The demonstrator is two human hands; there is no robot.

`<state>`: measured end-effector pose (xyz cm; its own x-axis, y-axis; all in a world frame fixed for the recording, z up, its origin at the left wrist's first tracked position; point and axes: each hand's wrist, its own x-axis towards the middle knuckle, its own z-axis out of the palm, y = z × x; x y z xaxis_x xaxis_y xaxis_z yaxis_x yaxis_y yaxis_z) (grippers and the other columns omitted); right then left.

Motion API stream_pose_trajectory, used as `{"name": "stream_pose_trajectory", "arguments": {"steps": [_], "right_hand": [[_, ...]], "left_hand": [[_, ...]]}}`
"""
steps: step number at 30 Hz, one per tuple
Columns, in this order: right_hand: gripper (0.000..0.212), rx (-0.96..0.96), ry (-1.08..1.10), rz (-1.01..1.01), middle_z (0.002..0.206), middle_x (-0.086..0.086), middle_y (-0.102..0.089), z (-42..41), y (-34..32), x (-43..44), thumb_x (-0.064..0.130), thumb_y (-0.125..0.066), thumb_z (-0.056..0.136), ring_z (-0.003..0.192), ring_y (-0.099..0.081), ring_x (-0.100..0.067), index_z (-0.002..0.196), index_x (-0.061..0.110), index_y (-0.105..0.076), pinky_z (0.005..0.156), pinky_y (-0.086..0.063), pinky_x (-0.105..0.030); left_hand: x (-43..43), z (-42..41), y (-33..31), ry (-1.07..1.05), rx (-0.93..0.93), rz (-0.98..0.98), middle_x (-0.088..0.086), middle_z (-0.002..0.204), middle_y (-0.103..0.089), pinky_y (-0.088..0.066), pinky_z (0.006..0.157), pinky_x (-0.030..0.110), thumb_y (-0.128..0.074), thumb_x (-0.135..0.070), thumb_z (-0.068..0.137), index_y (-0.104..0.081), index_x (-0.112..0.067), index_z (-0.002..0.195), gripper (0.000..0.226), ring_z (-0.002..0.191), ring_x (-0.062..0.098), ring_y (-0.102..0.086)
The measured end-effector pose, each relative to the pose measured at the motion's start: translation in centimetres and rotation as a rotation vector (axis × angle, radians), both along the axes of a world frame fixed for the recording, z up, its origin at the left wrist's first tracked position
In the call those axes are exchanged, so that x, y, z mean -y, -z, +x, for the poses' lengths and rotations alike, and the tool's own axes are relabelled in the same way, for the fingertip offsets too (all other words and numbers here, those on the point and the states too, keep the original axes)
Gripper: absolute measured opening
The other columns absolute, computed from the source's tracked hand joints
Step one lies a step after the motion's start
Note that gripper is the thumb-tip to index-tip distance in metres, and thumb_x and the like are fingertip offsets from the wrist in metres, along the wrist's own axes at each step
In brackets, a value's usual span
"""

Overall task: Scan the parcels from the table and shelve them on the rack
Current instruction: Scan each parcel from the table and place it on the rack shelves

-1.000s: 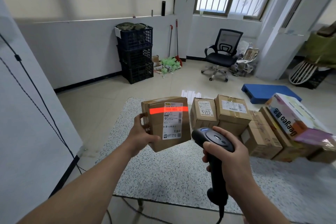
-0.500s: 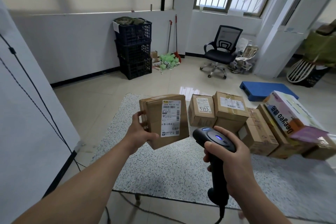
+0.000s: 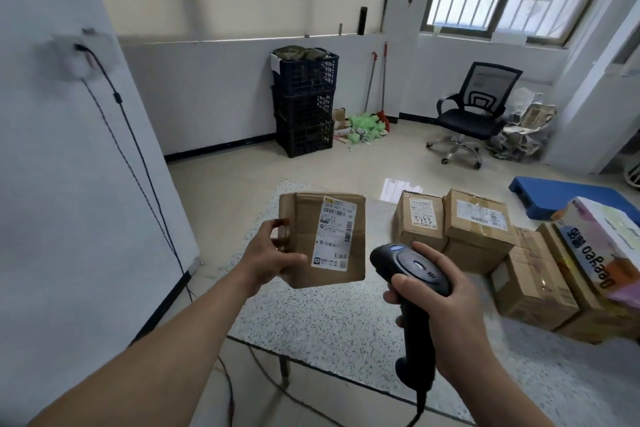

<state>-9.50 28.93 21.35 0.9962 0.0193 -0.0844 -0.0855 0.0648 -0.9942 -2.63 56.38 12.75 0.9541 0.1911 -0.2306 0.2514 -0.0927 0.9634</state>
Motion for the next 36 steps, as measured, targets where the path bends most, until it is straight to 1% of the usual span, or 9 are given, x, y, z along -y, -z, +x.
{"name": "stream_pose_trajectory", "arguments": {"steps": [6,16,19,23,25,28,30,34,36], "right_hand": [[0.065,0.014,-0.16,0.002,0.096,-0.009,-0.077,-1.7,0.6,0.0,0.005,-0.088,0.068,0.076,-0.074,-0.039,0.125,0.027,-0.066,0.059,-0.055,-0.042],[0.053,0.038,-0.494,0.039,0.095,-0.002,-0.076,-8.4,1.8,0.6,-0.005,-0.079,0.076,0.075,-0.074,-0.035,0.109,0.035,-0.066,0.058,-0.057,-0.04],[0.053,0.022,-0.573,0.053,0.095,-0.004,-0.076,-11.5,1.9,-0.3,0.008,-0.086,0.062,0.073,-0.073,-0.034,0.103,0.038,-0.07,0.06,-0.056,-0.04],[0.05,0.006,-0.694,0.049,0.094,-0.006,-0.076,-15.8,1.3,-2.1,0.017,-0.077,0.055,0.077,-0.073,-0.036,0.094,0.049,-0.073,0.057,-0.057,-0.039],[0.05,0.007,-0.766,0.04,0.094,-0.005,-0.076,-18.2,0.9,-3.1,0.018,-0.076,0.055,0.082,-0.072,-0.041,0.092,0.052,-0.072,0.058,-0.057,-0.042],[0.05,0.015,-0.829,0.029,0.09,-0.005,-0.076,-22.1,0.3,-4.5,0.017,-0.076,0.054,0.084,-0.07,-0.046,0.093,0.048,-0.073,0.059,-0.056,-0.041],[0.049,0.036,-0.898,0.024,0.09,-0.002,-0.076,-25.1,0.0,-5.7,0.015,-0.078,0.057,0.083,-0.07,-0.046,0.088,0.053,-0.072,0.059,-0.057,-0.041],[0.053,0.072,-0.989,0.017,0.094,-0.009,-0.076,-31.8,-0.4,-8.2,0.004,-0.084,0.067,0.081,-0.072,-0.043,0.094,0.048,-0.073,0.062,-0.059,-0.047],[0.049,0.089,-1.037,0.02,0.093,-0.009,-0.076,-35.9,-0.9,-9.3,0.013,-0.083,0.062,0.082,-0.071,-0.044,0.095,0.049,-0.073,0.066,-0.059,-0.054]], "left_hand": [[-1.7,-7.0,-0.7,-0.198,-0.013,0.047,0.011,0.119,-0.061,-0.061,0.074,0.04,-0.089,-0.008,0.071,-0.047,-0.02,0.136,0.079,0.109,0.027,-0.062],[0.8,-24.1,-0.5,-0.538,-0.049,0.064,0.01,0.121,-0.066,-0.058,0.091,0.049,-0.088,-0.033,0.049,-0.048,-0.022,0.142,0.102,0.111,0.029,-0.066],[1.2,-29.7,-0.5,-0.628,-0.077,0.053,0.007,0.117,-0.066,-0.059,0.083,0.041,-0.089,-0.018,0.067,-0.045,-0.019,0.146,0.09,0.107,0.026,-0.066],[1.3,-36.6,-0.5,-0.763,-0.082,0.026,0.006,0.121,-0.067,-0.058,0.092,0.046,-0.089,-0.026,0.055,-0.047,-0.022,0.142,0.097,0.106,0.023,-0.068],[1.2,-40.1,-0.3,-0.823,-0.067,-0.016,0.007,0.125,-0.065,-0.057,0.093,0.044,-0.087,-0.009,0.07,-0.047,-0.021,0.138,0.08,0.103,0.021,-0.068],[1.0,-45.4,0.1,-0.885,-0.055,-0.024,0.01,0.126,-0.065,-0.06,0.073,0.033,-0.076,0.006,0.081,-0.047,-0.018,0.135,0.066,0.097,0.019,-0.069],[0.9,-49.3,0.2,-0.935,-0.041,-0.03,0.012,0.125,-0.064,-0.059,0.062,0.027,-0.074,0.009,0.082,-0.046,-0.018,0.136,0.067,0.093,0.018,-0.069],[0.3,-58.4,0.5,-1.036,-0.011,-0.067,0.013,0.12,-0.066,-0.058,0.066,0.03,-0.077,0.007,0.079,-0.048,-0.019,0.135,0.068,0.101,0.024,-0.068],[0.1,-63.4,0.2,-1.085,0.006,-0.083,0.013,0.12,-0.066,-0.058,0.067,0.031,-0.084,-0.001,0.07,-0.049,-0.022,0.134,0.076,0.106,0.027,-0.067]]}}
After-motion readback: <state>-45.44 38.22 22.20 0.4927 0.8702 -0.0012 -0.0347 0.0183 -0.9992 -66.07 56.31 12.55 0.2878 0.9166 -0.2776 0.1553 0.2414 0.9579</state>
